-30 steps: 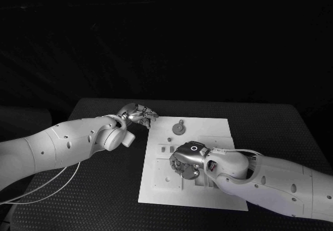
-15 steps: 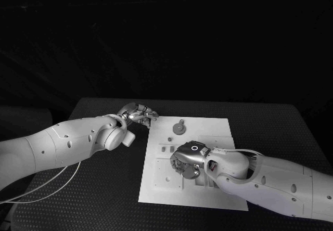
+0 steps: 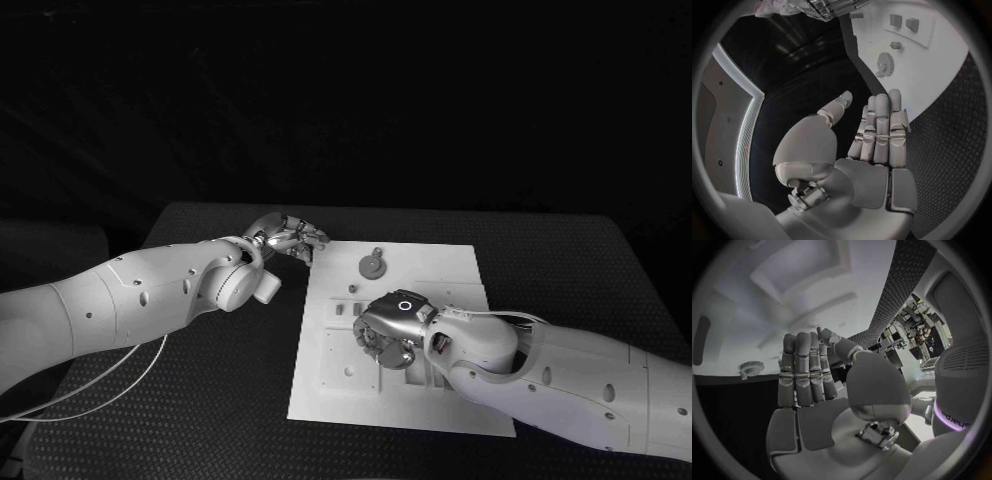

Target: Assemble the parts on the task board

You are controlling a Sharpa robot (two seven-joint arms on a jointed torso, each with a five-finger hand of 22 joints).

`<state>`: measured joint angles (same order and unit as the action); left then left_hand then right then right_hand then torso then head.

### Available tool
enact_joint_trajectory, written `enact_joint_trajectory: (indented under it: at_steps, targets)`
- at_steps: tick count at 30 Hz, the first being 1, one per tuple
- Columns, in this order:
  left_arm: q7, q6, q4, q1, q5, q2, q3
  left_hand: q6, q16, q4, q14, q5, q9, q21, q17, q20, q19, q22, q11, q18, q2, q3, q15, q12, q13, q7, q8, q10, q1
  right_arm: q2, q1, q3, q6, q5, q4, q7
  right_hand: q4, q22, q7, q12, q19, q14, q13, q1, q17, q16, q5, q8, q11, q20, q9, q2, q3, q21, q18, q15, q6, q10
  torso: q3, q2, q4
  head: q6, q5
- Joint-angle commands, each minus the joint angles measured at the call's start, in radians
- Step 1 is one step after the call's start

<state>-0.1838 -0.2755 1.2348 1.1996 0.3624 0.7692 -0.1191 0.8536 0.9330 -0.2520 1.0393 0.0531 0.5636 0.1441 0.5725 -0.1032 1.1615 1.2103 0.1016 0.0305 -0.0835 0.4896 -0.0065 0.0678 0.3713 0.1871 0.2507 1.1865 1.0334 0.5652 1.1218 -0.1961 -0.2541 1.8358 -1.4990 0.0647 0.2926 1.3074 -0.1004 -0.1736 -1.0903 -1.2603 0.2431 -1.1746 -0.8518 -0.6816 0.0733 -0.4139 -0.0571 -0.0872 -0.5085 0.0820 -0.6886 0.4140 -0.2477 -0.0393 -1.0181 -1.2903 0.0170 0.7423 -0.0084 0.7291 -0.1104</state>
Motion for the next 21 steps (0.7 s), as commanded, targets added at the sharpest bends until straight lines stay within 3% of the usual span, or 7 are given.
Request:
enact_joint_trajectory:
  at_steps: [1, 21]
  targets:
    - [-0.005, 0.011, 0.004, 0.002, -0.006, 0.001, 0.001, -0.007, -0.006, 0.001, 0.008, -0.003, -0.001, -0.005, 0.002, -0.001, 0.008, 0.000, -0.001, 0.019, 0.000, -0.004, 0.000, 0.002, 0.001, 0.000, -0.005, -0.006, -0.009, -0.002, -0.001, 0.000, 0.001, 0.018, 0.001, 0.005, -0.001, 0.025, -0.001, 0.005, -0.006, 0.001, 0.001, -0.004, -0.002, -0.005, 0.007, -0.003, -0.002, 0.002, -0.007, -0.009, -0.006, 0.005, -0.014, -0.008, -0.009, -0.007, -0.0005, 0.000, -0.0007, 0.004, 0.000]
    - [-0.002, 0.018, 0.003, 0.002, -0.006, 0.003, 0.001, -0.007, -0.007, 0.002, 0.008, -0.003, -0.001, -0.007, 0.002, -0.001, 0.008, 0.000, 0.000, 0.019, -0.001, -0.004, 0.000, 0.001, 0.002, 0.000, -0.004, -0.007, -0.010, -0.006, -0.007, 0.000, 0.031, 0.015, 0.011, 0.006, -0.001, 0.025, -0.001, 0.007, -0.006, 0.001, 0.002, -0.003, -0.002, -0.005, 0.007, -0.001, -0.002, 0.002, -0.009, -0.010, -0.006, 0.007, -0.014, -0.007, -0.009, -0.007, 0.0005, 0.000, -0.0011, 0.011, -0.005]
